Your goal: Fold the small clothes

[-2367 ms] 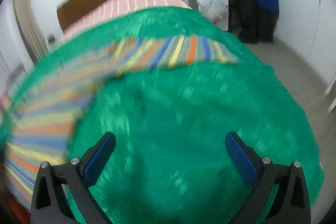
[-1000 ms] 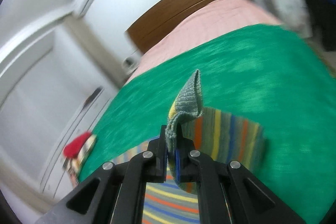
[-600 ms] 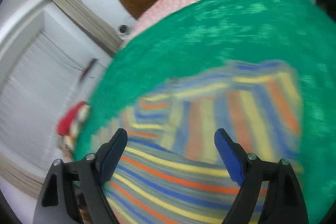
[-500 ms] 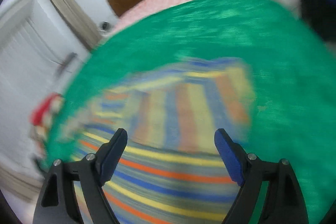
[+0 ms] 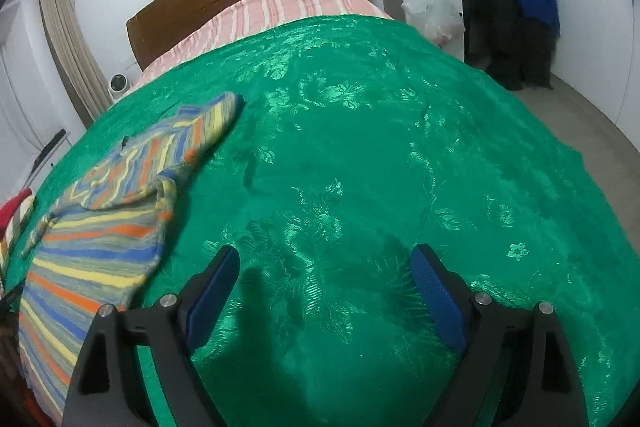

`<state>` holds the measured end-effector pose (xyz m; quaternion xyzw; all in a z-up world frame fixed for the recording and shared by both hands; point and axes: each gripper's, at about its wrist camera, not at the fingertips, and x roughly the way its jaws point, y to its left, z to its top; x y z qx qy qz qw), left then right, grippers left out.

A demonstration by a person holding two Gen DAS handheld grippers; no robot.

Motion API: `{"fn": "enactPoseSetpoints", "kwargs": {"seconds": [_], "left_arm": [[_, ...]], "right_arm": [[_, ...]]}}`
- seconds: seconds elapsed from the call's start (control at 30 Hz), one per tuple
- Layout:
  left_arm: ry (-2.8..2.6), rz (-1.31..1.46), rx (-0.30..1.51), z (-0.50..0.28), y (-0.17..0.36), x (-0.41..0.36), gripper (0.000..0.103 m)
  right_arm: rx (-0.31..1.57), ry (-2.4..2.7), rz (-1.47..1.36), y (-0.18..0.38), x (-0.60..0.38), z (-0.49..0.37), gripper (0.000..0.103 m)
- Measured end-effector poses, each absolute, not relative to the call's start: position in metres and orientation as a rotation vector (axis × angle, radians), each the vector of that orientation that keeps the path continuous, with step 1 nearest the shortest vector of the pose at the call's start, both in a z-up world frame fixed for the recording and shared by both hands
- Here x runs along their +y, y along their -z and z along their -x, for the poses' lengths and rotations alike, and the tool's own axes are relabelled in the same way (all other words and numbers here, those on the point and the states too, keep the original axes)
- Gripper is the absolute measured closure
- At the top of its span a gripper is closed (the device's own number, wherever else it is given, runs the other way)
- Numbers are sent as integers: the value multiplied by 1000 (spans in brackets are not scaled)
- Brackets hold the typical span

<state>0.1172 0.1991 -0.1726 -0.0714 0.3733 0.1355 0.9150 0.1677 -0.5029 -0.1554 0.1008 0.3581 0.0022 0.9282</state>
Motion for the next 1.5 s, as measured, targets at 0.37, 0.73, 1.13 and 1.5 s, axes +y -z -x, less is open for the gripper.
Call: {"fn": "enactPoseSetpoints", "kwargs": {"seconds": [0.37, 0.73, 1.13, 1.5], "left_arm": [[-279, 147, 769, -117, 173, 199, 0], [-279, 146, 768, -117, 173, 198, 0], [-279, 145, 768, -117, 173, 198, 0], [-279, 144, 768, -117, 173, 198, 0]], "right_arm": [[744, -5, -160, 162, -493, -177, 7], [746, -5, -156, 163, -492, -176, 6], [745, -4, -156, 164, -491, -176, 6], [746, -3, -155, 164, -491, -176, 6]]}}
